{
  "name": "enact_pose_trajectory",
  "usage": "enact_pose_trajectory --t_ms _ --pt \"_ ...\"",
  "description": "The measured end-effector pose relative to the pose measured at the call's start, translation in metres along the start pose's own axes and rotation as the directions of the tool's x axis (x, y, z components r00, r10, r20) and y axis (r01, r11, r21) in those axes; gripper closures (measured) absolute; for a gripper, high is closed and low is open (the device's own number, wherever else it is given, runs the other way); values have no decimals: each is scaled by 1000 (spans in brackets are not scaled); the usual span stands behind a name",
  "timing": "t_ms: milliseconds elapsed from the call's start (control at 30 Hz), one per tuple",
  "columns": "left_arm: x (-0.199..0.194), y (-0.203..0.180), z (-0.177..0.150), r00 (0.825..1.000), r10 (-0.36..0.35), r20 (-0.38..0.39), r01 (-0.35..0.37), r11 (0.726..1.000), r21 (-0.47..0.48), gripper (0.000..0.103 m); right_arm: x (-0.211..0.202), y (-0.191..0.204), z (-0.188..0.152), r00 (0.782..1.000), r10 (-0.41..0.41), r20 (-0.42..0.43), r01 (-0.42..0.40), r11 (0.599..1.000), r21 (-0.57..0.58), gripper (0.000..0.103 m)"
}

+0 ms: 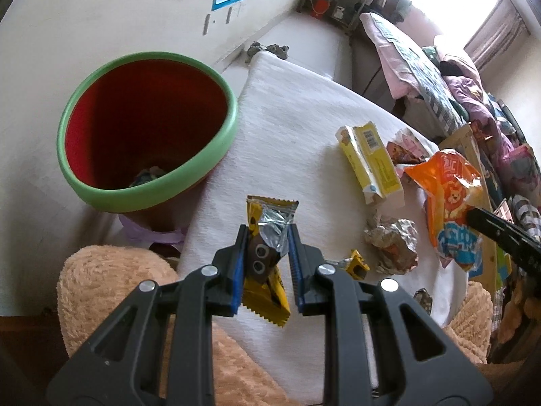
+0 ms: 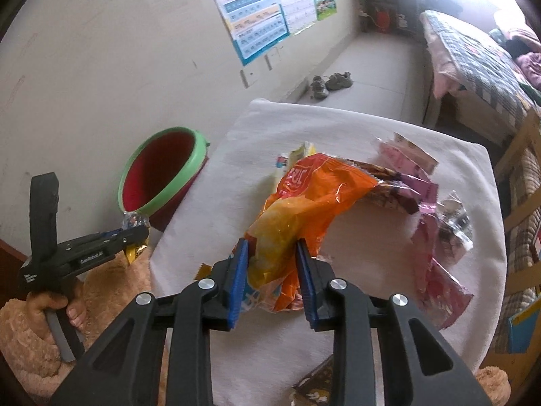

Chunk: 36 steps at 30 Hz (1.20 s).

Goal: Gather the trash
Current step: 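Carry the yellow wrapper over the green bucket with the left tool while the right tool holds the orange bag, then open both tools over the bucket to drop the orange bag and yellow wrapper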

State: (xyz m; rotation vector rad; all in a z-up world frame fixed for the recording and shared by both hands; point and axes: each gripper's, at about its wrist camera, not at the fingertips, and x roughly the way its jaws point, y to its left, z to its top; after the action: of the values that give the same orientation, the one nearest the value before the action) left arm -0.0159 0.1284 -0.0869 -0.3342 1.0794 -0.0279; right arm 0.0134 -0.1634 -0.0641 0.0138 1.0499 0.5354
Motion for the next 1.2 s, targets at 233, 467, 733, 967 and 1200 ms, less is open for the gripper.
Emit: enact_pose_trajectory --t_ms 233,467,733,967,1200 --pt "-8 21 2 999 23 25 -22 999 -43 81 5 24 6 1000 24 -3 -24 998 -54 76" --pt "-18 46 2 997 47 56 -41 994 -98 81 15 48 12 999 48 -21 -50 993 -108 78" --pt "-45 75 17 985 101 139 -80 986 -149 81 25 71 37 995 99 -7 -99 985 -143 80" --pt "-61 95 39 970 157 188 -124 977 -175 81 46 100 70 985 169 10 -166 974 -157 82" --pt "-58 117 60 970 144 196 -90 962 -259 81 75 135 99 978 209 -17 -209 959 -190 83"
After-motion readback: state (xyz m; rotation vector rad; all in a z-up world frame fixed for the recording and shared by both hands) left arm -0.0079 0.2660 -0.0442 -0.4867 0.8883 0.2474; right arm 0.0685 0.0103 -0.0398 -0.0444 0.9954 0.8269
